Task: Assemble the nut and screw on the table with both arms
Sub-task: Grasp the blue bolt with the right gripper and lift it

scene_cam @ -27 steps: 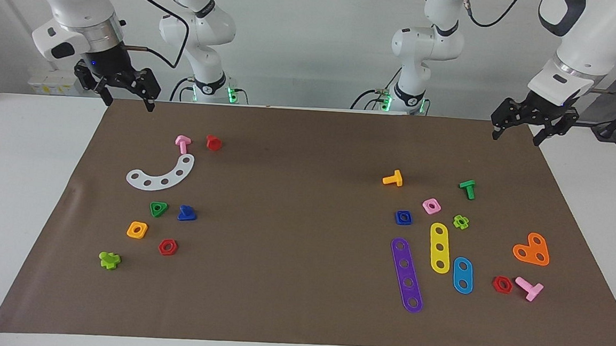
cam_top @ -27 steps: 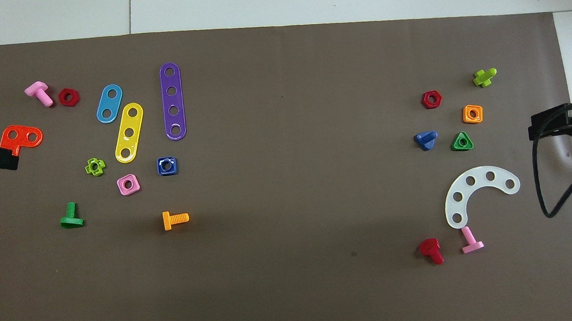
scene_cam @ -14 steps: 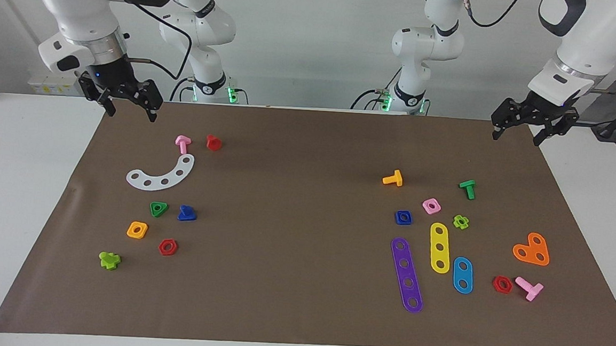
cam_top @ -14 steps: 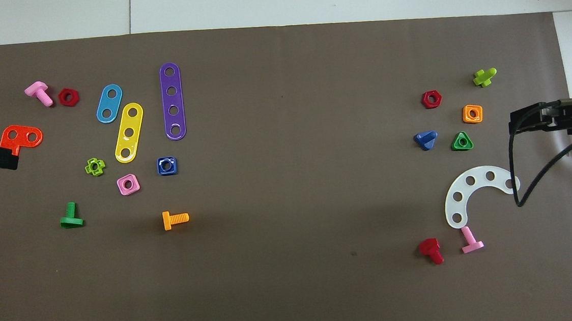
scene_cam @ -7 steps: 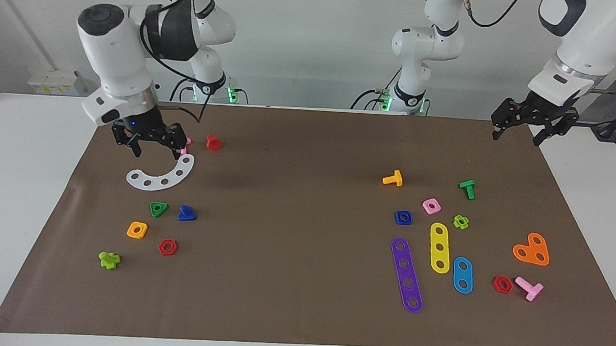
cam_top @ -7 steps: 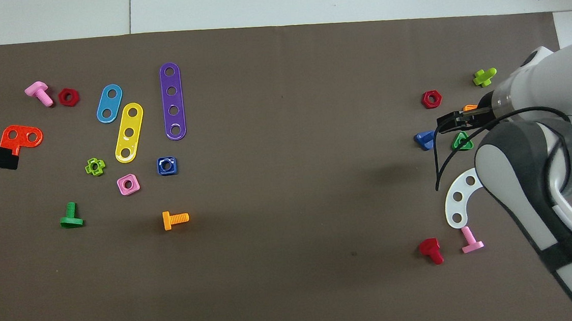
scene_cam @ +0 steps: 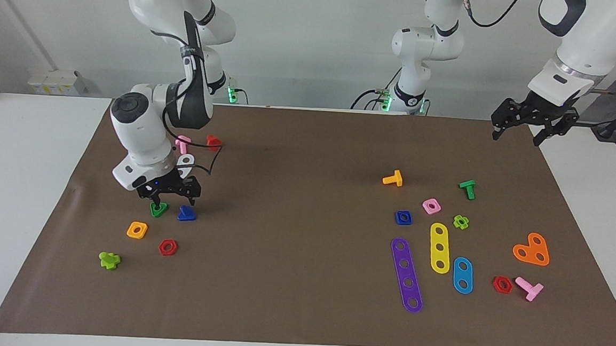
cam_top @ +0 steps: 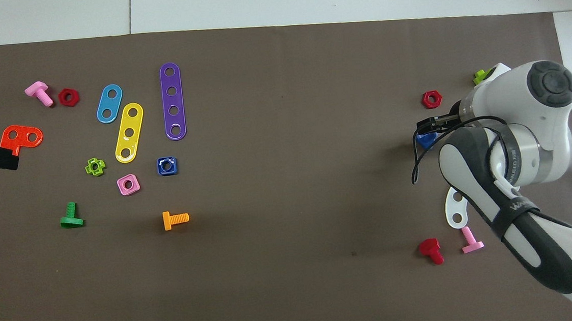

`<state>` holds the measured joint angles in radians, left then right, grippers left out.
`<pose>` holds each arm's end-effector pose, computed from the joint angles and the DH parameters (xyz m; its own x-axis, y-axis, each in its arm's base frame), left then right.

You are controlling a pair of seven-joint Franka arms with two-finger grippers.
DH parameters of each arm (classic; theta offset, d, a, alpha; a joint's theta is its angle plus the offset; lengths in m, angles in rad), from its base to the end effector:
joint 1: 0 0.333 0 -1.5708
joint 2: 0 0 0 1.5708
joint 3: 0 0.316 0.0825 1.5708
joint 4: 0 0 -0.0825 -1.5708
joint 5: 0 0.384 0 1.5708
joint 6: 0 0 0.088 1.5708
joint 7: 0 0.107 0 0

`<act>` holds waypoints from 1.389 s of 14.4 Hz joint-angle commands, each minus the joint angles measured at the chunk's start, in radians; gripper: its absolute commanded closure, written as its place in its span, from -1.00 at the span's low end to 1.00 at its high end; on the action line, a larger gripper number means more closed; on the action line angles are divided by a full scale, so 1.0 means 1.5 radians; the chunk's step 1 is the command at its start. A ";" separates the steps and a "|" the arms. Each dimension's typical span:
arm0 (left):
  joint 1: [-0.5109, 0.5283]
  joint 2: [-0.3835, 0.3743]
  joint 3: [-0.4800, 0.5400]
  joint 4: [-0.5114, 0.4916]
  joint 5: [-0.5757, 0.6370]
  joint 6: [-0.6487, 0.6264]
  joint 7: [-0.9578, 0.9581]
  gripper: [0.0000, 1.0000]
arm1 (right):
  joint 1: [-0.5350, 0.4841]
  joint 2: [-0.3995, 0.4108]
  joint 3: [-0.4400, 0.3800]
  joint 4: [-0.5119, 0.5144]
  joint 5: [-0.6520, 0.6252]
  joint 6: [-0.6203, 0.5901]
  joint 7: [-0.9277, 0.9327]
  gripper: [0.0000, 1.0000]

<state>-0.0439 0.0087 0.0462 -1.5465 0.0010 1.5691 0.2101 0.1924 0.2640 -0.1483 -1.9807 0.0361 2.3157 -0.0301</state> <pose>0.5574 0.0013 0.6310 0.9784 -0.2063 0.0133 -0.2063 -0.9785 -0.0043 0.6082 0.0310 0.3425 0.9956 0.0575 0.0739 0.0567 -0.9983 0.0125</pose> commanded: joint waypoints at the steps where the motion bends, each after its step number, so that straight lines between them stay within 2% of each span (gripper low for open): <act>1: 0.010 -0.008 -0.005 -0.005 -0.010 -0.008 0.006 -1.00 | 0.001 0.027 0.003 -0.006 0.019 0.042 -0.024 -1.00; 4: 0.011 -0.008 -0.005 -0.005 -0.010 -0.009 0.006 -1.00 | 0.003 0.038 0.003 -0.013 0.020 0.042 -0.024 -1.00; 5: 0.010 -0.008 -0.005 -0.005 -0.010 -0.009 0.006 -1.00 | 0.002 0.038 0.003 -0.013 0.020 0.042 -0.024 -0.89; 6: 0.010 -0.008 -0.005 -0.005 -0.010 -0.009 0.006 -1.00 | 0.002 0.038 0.003 -0.012 0.020 0.043 -0.024 -0.73; 9: 0.011 -0.008 -0.005 -0.005 -0.010 -0.009 0.006 -1.00 | 0.003 0.038 0.004 -0.012 0.020 0.043 -0.025 0.02; 11: 0.011 -0.008 -0.005 -0.005 -0.010 -0.009 0.006 -1.00 | 0.003 0.038 0.007 -0.012 0.020 0.043 -0.025 0.29; 14: 0.010 -0.008 -0.005 -0.005 -0.010 -0.009 0.006 -1.00 | 0.003 0.038 0.008 -0.013 0.020 0.042 -0.025 0.57; 16: 0.011 -0.008 -0.005 -0.005 -0.010 -0.009 0.006 -1.00 | 0.003 0.038 0.008 -0.013 0.020 0.042 -0.025 1.00; 20: 0.010 -0.008 -0.005 -0.005 -0.010 -0.009 0.006 -1.00 | 0.002 0.036 0.009 -0.007 0.020 0.034 -0.021 1.00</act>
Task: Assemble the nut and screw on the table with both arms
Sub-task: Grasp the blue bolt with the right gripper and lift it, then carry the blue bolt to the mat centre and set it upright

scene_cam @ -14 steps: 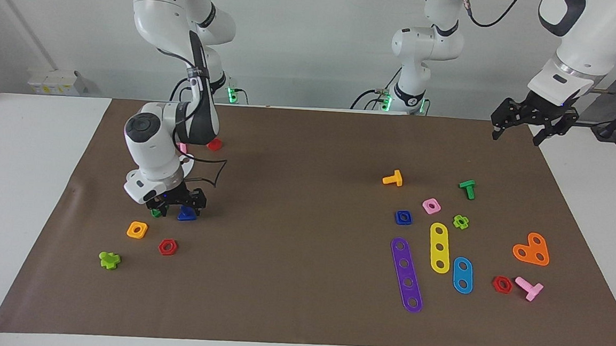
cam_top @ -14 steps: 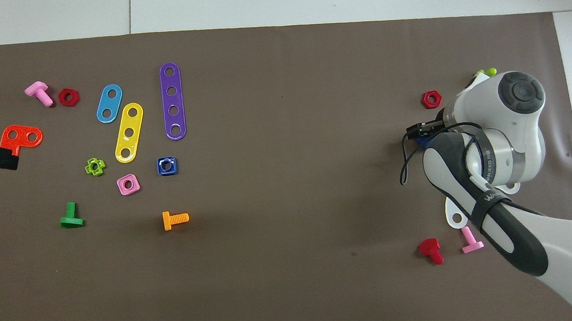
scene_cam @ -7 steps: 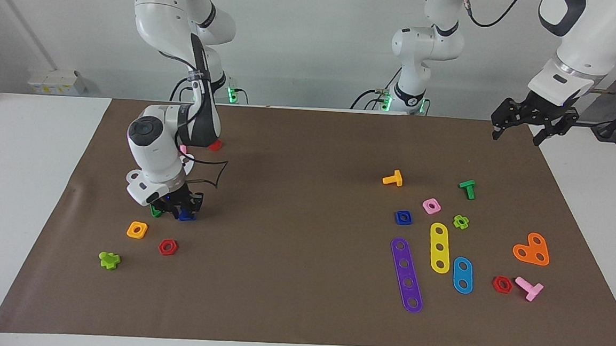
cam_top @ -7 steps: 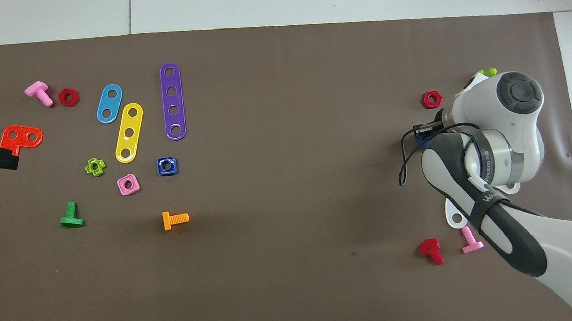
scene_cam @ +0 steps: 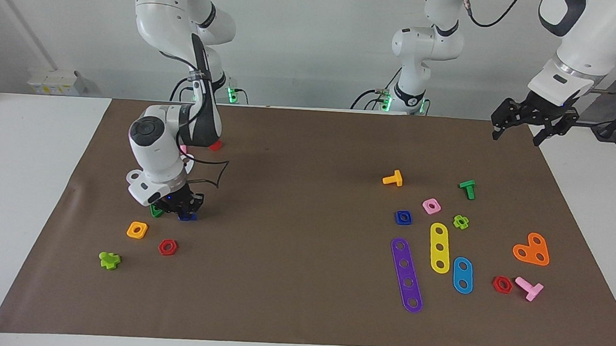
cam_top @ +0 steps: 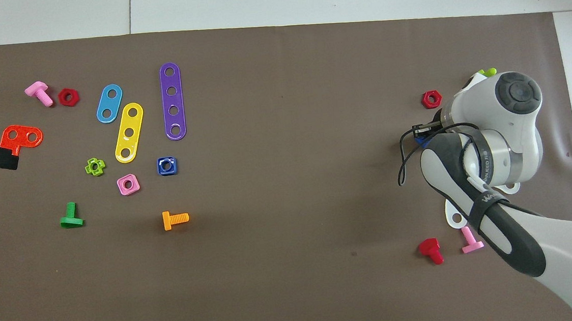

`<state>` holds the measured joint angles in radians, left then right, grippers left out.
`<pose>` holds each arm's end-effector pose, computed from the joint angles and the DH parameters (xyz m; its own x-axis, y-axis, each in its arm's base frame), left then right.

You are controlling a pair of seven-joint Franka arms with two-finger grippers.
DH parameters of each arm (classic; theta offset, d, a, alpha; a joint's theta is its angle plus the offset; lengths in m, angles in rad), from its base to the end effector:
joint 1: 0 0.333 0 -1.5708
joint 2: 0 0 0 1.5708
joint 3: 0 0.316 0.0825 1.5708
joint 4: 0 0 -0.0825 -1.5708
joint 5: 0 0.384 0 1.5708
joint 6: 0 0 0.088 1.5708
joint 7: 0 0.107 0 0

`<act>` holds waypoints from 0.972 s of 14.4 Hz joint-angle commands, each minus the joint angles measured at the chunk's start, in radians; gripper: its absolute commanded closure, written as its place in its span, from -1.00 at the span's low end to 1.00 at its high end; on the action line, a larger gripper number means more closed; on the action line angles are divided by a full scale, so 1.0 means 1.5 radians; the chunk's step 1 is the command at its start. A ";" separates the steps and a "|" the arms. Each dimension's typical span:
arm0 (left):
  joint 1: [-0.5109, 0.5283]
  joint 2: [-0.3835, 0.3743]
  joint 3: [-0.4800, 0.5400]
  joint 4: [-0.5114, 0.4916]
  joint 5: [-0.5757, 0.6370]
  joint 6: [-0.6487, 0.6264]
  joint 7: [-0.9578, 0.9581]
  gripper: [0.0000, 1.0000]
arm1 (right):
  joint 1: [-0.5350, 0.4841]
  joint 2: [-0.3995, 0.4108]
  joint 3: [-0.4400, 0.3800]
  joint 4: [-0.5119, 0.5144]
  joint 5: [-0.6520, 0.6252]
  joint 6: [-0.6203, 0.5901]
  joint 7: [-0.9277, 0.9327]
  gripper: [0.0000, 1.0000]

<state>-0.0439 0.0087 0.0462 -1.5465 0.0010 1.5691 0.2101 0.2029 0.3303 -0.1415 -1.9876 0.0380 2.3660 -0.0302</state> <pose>0.5574 0.0013 0.6310 0.9784 -0.2063 0.0133 -0.2063 -0.9785 -0.0043 0.6101 0.0413 0.3040 0.9959 0.0742 0.0514 0.0733 -0.9971 0.0193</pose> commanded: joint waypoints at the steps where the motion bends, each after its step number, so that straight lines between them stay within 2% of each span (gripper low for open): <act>1: 0.011 -0.008 -0.005 -0.005 -0.010 -0.009 0.006 -1.00 | -0.004 -0.016 0.009 0.004 0.019 -0.006 -0.017 1.00; 3: 0.011 -0.008 -0.005 -0.005 -0.010 -0.009 0.006 -1.00 | -0.004 -0.034 0.015 0.046 0.019 -0.056 0.026 1.00; 7: 0.011 -0.008 -0.005 -0.005 -0.010 -0.009 0.006 -1.00 | 0.017 -0.029 0.037 0.202 0.016 -0.193 0.121 1.00; 14: 0.011 -0.008 -0.005 -0.005 -0.010 -0.009 0.006 -1.00 | 0.216 0.029 0.036 0.295 0.004 -0.197 0.379 1.00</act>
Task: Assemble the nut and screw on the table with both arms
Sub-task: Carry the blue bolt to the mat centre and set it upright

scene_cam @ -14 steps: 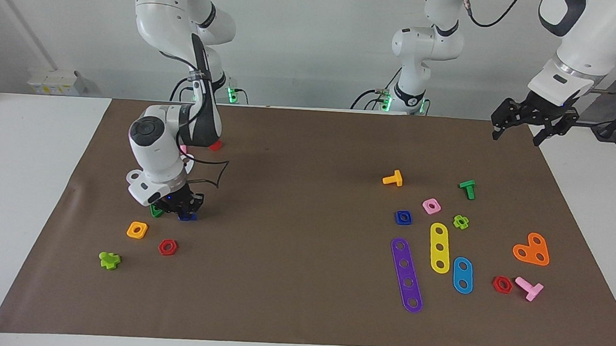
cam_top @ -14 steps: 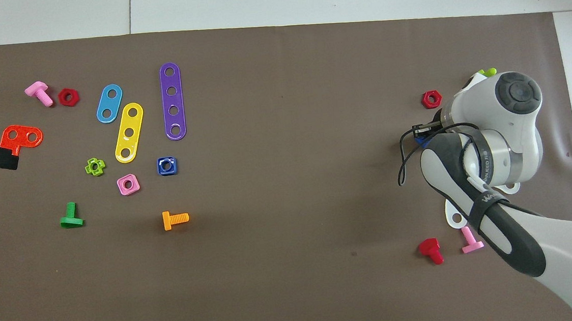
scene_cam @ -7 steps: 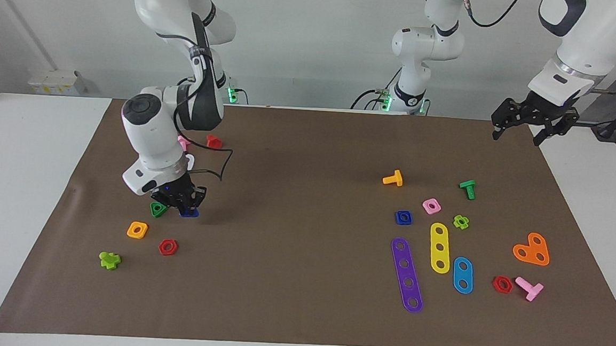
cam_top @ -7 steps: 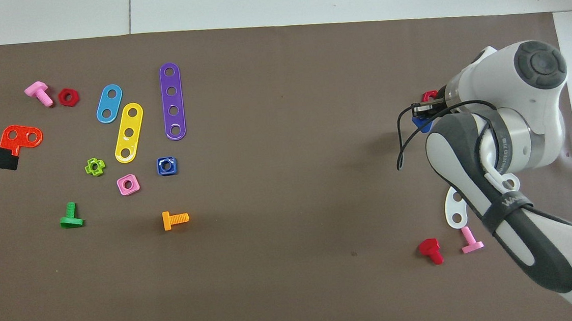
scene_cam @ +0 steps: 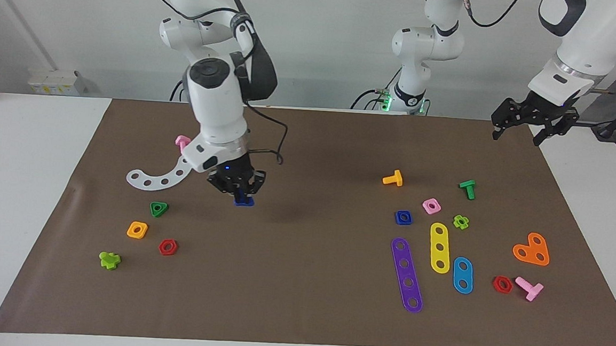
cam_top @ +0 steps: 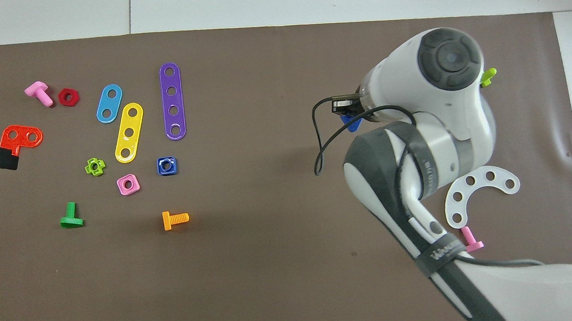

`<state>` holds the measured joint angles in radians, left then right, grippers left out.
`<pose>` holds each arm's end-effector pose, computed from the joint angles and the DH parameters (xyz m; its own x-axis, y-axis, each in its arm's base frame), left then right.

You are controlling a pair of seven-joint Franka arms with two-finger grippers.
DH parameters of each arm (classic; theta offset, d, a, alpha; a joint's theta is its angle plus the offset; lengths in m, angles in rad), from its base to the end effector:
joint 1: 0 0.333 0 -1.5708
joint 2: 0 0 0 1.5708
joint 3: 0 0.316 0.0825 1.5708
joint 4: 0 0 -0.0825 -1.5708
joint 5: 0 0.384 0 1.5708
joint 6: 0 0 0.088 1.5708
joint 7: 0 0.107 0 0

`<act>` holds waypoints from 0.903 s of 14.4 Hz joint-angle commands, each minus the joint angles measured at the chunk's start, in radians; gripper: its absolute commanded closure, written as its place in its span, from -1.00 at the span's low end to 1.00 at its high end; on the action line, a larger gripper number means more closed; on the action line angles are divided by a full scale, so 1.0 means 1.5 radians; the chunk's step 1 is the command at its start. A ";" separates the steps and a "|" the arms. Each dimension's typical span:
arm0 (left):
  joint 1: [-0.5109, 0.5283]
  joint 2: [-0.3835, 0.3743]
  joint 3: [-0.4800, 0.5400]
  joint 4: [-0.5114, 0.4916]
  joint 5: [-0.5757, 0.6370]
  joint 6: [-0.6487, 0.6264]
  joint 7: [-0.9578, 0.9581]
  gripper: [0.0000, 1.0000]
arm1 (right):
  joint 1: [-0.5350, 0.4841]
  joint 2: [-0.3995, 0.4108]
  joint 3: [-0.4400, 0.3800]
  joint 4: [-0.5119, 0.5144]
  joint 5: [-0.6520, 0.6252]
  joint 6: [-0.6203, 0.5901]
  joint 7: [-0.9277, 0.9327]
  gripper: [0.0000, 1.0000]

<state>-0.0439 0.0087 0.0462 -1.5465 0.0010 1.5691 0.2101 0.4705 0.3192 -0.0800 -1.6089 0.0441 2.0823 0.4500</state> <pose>0.5574 0.0013 0.6310 0.9784 -0.2063 0.0133 -0.2063 -0.9785 -0.0043 0.6159 0.2622 0.4585 0.9882 -0.0769 0.1321 -0.0664 -0.9944 -0.0819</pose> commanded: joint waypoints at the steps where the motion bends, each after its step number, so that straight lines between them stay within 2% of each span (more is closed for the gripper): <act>1: 0.010 -0.008 -0.005 -0.005 -0.010 -0.009 0.006 -1.00 | 0.055 0.050 -0.004 0.053 0.000 -0.002 0.095 1.00; 4: 0.010 -0.008 -0.005 -0.005 -0.010 -0.009 0.006 -1.00 | 0.092 0.100 -0.004 0.098 -0.001 0.021 0.168 1.00; 7: 0.011 -0.008 -0.005 -0.005 -0.010 -0.009 0.006 -1.00 | 0.151 0.187 -0.006 0.164 -0.023 0.054 0.280 1.00; 11: 0.011 -0.008 -0.005 -0.005 -0.010 -0.009 0.006 -1.00 | 0.185 0.230 -0.004 0.169 -0.039 0.110 0.338 1.00; 13: 0.011 -0.008 -0.005 -0.005 -0.010 -0.009 0.006 -1.00 | 0.187 0.227 -0.004 0.136 -0.040 0.142 0.339 1.00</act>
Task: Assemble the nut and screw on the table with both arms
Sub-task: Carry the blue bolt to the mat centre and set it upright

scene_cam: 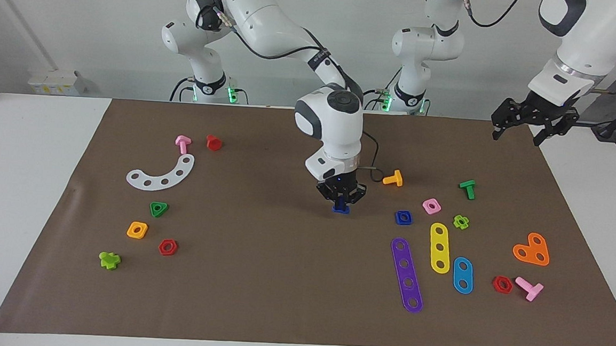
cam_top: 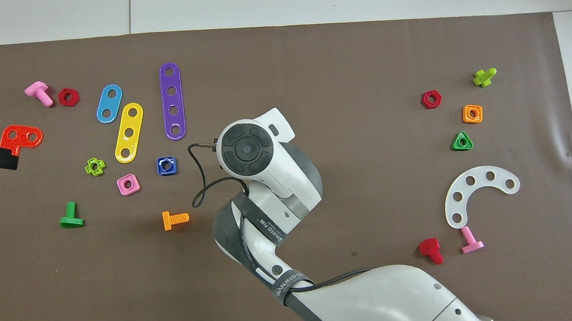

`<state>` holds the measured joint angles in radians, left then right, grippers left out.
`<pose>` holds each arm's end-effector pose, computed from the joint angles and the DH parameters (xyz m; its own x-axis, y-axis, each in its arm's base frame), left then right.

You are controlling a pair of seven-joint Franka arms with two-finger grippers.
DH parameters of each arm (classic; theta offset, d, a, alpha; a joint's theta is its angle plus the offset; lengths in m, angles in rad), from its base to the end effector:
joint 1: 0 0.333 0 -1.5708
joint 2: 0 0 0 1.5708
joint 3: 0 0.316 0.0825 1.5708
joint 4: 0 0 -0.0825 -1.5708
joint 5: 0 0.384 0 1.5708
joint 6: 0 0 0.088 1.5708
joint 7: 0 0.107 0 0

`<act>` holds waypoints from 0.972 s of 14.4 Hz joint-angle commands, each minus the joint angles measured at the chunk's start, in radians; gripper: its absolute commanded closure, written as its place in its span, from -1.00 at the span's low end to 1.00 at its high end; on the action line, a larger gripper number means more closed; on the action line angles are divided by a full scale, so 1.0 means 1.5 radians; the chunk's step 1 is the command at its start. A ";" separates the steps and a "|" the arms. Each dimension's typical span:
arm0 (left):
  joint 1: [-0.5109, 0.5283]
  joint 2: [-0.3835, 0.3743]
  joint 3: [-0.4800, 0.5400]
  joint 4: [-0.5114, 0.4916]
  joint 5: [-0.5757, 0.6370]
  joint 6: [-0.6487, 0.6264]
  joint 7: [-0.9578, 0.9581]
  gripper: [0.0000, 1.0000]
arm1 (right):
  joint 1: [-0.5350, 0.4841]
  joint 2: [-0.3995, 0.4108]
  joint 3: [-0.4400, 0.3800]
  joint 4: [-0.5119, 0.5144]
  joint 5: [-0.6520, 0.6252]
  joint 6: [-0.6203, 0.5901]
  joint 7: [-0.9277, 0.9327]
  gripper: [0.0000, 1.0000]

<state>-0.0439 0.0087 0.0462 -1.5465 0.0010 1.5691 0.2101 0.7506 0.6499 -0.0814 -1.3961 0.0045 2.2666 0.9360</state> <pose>0.5574 0.0013 0.6310 0.9784 -0.2063 0.0133 -0.2063 -0.9785 -0.0043 0.5763 0.4727 0.3483 0.9528 -0.2536 0.1670 -0.2296 -0.9616 -0.1505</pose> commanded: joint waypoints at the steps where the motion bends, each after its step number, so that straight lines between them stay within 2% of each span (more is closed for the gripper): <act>1: 0.010 -0.008 -0.005 -0.005 -0.010 -0.009 0.006 -1.00 | 0.001 0.004 -0.003 -0.027 -0.014 0.033 0.015 1.00; 9: 0.010 -0.008 -0.005 -0.005 -0.010 -0.010 0.006 -1.00 | 0.002 -0.018 -0.004 -0.114 -0.035 0.081 0.016 1.00; 10: 0.011 -0.008 -0.005 -0.005 -0.010 -0.010 0.006 -1.00 | 0.002 -0.018 -0.004 -0.112 -0.037 0.080 0.016 0.91; 11: 0.011 -0.008 -0.006 -0.005 -0.010 -0.012 0.004 -1.00 | 0.002 -0.018 -0.004 -0.110 -0.037 0.079 0.016 -0.17; 12: 0.010 -0.008 -0.006 -0.005 -0.010 -0.010 0.004 -1.00 | 0.002 -0.018 -0.004 -0.105 -0.037 0.077 0.027 -0.99; 14: 0.002 -0.017 -0.008 -0.021 -0.010 -0.013 -0.002 -1.00 | 0.002 -0.018 -0.006 -0.091 -0.037 0.072 0.044 -1.00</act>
<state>-0.0440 0.0084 0.0435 -1.5475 0.0009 1.5638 0.2101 0.7536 0.6468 -0.0894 -1.5150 -0.0256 2.3628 0.9528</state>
